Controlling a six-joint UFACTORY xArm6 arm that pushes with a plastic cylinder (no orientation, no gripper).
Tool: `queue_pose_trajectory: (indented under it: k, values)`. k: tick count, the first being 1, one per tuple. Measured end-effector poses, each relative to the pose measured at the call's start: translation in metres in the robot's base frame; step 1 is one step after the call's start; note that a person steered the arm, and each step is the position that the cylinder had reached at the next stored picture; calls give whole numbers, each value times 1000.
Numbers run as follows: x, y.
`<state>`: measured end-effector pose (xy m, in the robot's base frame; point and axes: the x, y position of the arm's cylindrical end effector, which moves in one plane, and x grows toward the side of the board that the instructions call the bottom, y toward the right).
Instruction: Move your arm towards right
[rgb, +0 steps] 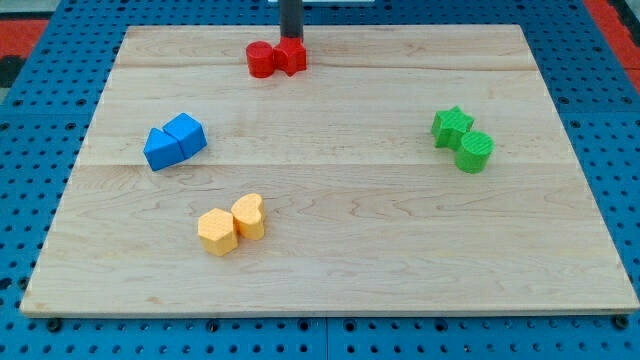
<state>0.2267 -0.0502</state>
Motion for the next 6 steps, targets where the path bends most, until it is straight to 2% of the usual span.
queue_pose_trajectory:
  k: [1, 2, 3, 4, 6]
  values:
    - [21, -5]
    - [8, 8]
    - [11, 79]
    - [42, 160]
    - [73, 278]
